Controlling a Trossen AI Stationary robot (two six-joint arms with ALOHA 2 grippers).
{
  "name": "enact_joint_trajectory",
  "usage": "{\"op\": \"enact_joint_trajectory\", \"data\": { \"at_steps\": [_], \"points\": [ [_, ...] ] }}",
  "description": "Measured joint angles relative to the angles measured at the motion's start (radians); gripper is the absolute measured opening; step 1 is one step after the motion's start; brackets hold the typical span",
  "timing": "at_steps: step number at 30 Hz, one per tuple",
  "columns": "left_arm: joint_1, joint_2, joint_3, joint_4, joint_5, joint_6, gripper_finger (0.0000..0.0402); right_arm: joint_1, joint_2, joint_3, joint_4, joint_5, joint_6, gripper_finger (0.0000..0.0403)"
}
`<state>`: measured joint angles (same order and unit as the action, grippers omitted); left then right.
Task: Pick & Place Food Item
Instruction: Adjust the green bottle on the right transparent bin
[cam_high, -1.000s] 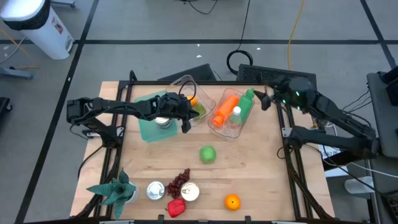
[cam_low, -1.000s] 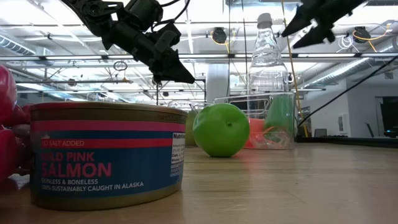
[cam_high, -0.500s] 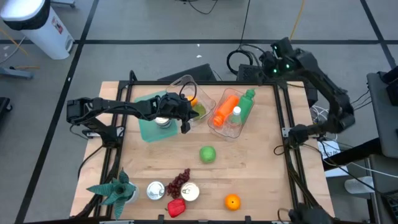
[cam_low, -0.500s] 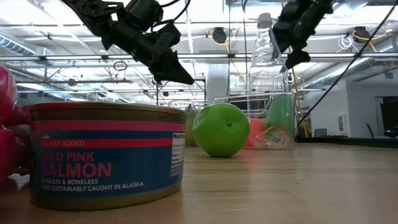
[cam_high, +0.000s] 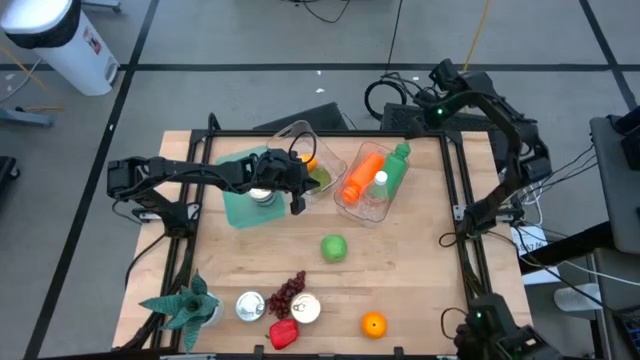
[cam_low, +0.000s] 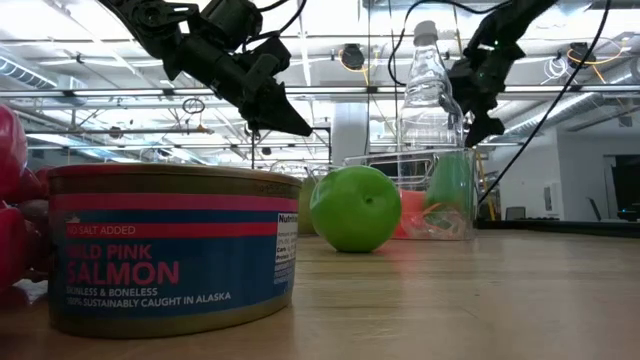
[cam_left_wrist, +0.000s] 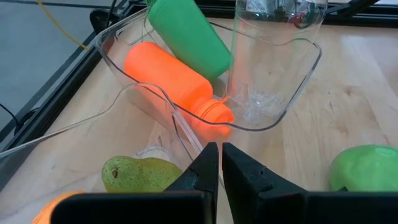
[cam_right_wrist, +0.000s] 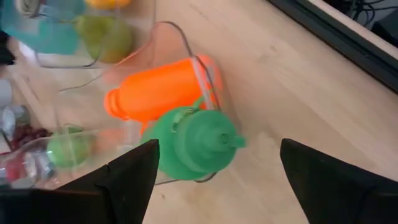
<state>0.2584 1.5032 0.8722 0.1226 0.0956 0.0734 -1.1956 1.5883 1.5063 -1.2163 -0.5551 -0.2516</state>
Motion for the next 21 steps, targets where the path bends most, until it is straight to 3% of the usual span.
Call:
{"op": "enact_joint_trajectory", "data": {
  "at_steps": [15, 21],
  "points": [
    [0.0, 0.0, 0.0, 0.0, 0.0, 0.001, 0.0031, 0.014, 0.078, 0.0, -0.031, 0.003, -0.086, 0.0203],
    [0.0, 0.0, 0.0, 0.0, 0.0, 0.001, 0.0031, 0.014, 0.079, 0.0, -0.035, 0.004, -0.092, 0.0172]
  ]
}}
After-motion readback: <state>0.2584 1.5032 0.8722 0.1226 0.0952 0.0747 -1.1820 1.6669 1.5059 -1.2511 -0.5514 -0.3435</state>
